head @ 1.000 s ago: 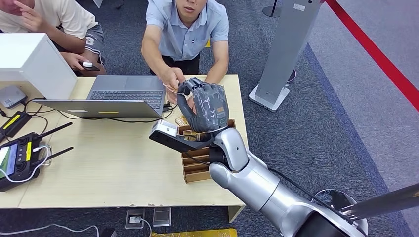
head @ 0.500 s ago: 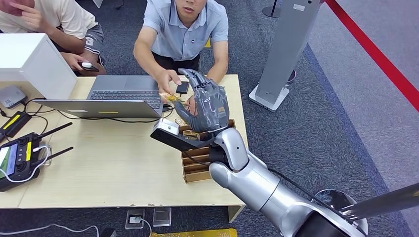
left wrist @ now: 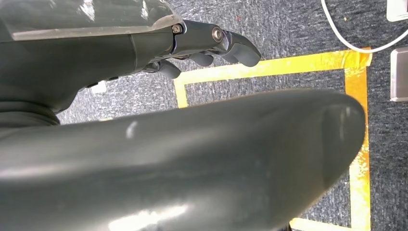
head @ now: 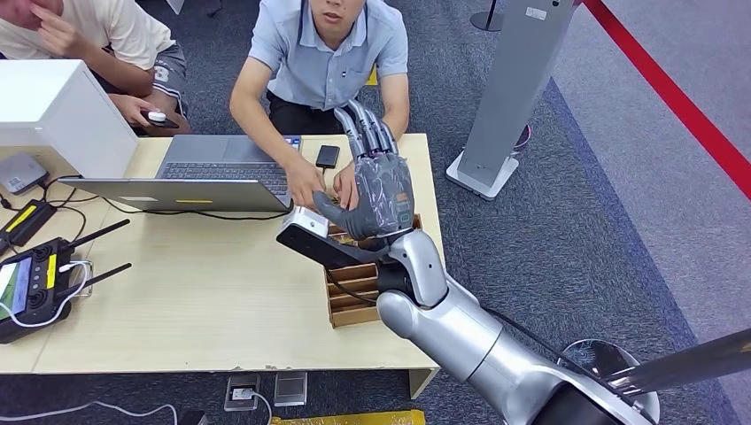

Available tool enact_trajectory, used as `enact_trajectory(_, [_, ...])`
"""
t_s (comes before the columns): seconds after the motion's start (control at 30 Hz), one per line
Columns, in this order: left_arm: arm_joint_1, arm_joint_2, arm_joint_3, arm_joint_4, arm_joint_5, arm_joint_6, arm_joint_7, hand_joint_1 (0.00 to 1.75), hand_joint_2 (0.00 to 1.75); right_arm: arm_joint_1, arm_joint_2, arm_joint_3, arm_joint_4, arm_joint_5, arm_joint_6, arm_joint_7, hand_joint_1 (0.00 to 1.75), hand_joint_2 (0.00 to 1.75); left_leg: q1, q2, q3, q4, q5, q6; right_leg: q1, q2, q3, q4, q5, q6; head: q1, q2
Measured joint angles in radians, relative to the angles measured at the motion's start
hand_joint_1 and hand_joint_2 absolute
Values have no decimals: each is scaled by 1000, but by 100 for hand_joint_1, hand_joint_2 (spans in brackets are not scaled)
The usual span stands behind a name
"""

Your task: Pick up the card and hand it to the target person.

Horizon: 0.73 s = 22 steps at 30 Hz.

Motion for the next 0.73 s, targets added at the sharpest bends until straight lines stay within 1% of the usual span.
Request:
enact_trajectory(0.17, [0, 0, 0, 0, 0, 0, 0, 0, 0, 9, -10, -4, -12, 0, 0, 12, 0, 175, 0, 0, 0, 0, 0, 0, 0, 0, 0, 0, 0, 0, 0, 0])
enact_trajectory(0.27, [1, 0, 0, 0, 1, 1, 0, 0, 0, 15, -14, -4, -21, -54, 6, 7, 0, 175, 0, 0, 0, 0, 0, 0, 0, 0, 0, 0, 0, 0, 0, 0])
enact_trajectory(0.33, [2, 1, 0, 0, 4, 2, 0, 0, 0, 22, -17, -5, -33, -166, 30, -14, 0, 175, 0, 0, 0, 0, 0, 0, 0, 0, 0, 0, 0, 0, 0, 0])
enact_trajectory(0.47, [8, 2, 0, 0, 18, 3, -1, 0, 0, 57, -28, -8, -77, -496, 119, -80, 0, 175, 0, 0, 0, 0, 0, 0, 0, 0, 0, 0, 0, 0, 0, 0])
enact_trajectory(0.57, [13, 4, 1, 0, 28, 6, -1, 0, 0, 111, -62, -13, -154, -702, 178, -111, 0, 175, 0, 0, 0, 0, 0, 0, 0, 0, 0, 0, 0, 0, 0, 0])
enact_trajectory(0.63, [16, 5, 1, 0, 33, 8, 0, 0, 0, 148, -90, -19, -208, -786, 204, -118, 0, 175, 0, 1, 0, 0, 0, 0, 0, 0, -1, -1, 0, 0, 0, 0])
enact_trajectory(0.73, [18, 7, 2, 0, 35, 10, 0, 0, 0, 195, -132, -31, -280, -851, 233, -120, 0, 175, 0, 0, 0, 0, 0, 0, 0, 0, 0, -1, 0, 0, 0, 0])
